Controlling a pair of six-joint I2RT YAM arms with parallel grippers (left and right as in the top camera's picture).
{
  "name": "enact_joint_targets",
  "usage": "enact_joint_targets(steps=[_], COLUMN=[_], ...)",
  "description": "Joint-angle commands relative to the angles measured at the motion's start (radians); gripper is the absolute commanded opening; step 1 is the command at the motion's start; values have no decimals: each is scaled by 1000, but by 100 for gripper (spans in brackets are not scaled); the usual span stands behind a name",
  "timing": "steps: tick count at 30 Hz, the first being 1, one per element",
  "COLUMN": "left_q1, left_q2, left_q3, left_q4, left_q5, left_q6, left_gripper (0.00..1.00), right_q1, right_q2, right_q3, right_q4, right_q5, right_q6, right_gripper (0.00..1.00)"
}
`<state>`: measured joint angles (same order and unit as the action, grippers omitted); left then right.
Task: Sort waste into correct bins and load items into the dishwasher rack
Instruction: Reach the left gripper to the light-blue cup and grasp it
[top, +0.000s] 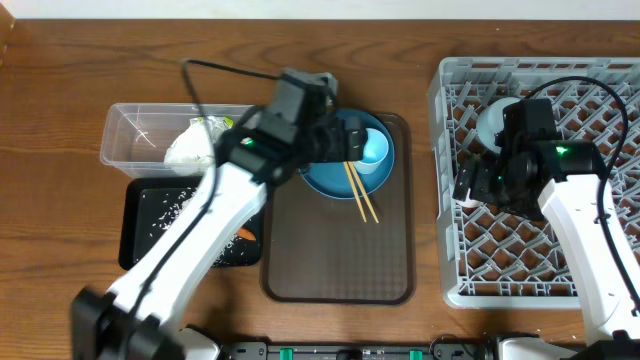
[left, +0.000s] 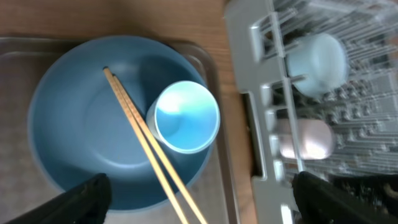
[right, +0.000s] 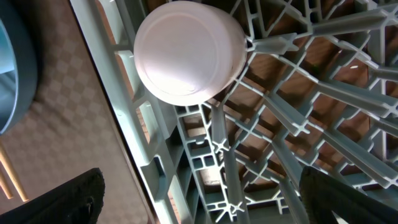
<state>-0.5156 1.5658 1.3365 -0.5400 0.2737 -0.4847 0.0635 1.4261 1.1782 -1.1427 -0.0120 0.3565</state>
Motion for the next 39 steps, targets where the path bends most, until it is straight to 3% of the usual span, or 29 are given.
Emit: enact_joint_targets(steps=[1, 4, 6, 9, 23, 29, 34, 39], left_q1=[-24, -25, -24, -25, -27, -27, -27, -27], left_q2=[77, 135, 169, 217, 332, 336, 337, 337], left_q3=[0, 0, 0, 0, 0, 0, 0, 0], left_q4=[38, 69, 87, 110, 124, 123, 123, 116], left_q5=[-77, -77, -77, -77, -77, -77, -77, -77], left_q6=[-49, -48, -53, -54, -79, -79, -79, -79], left_gripper=[98, 97, 72, 60, 49, 27, 25, 12], right_q1=[16, 16, 16, 16, 16, 16, 16, 16], right_q2=[4, 4, 4, 4, 4, 5, 5, 5], right_q3=[11, 11, 11, 11, 11, 11, 11, 11], right_q4=[-2, -2, -2, -2, -1, 1, 1, 1], right_q5=[-8, -8, -8, -8, -8, -9, -12, -12], right_q6=[13, 13, 13, 13, 13, 13, 13, 13], right_gripper=[99, 99, 99, 99, 99, 99, 99, 99])
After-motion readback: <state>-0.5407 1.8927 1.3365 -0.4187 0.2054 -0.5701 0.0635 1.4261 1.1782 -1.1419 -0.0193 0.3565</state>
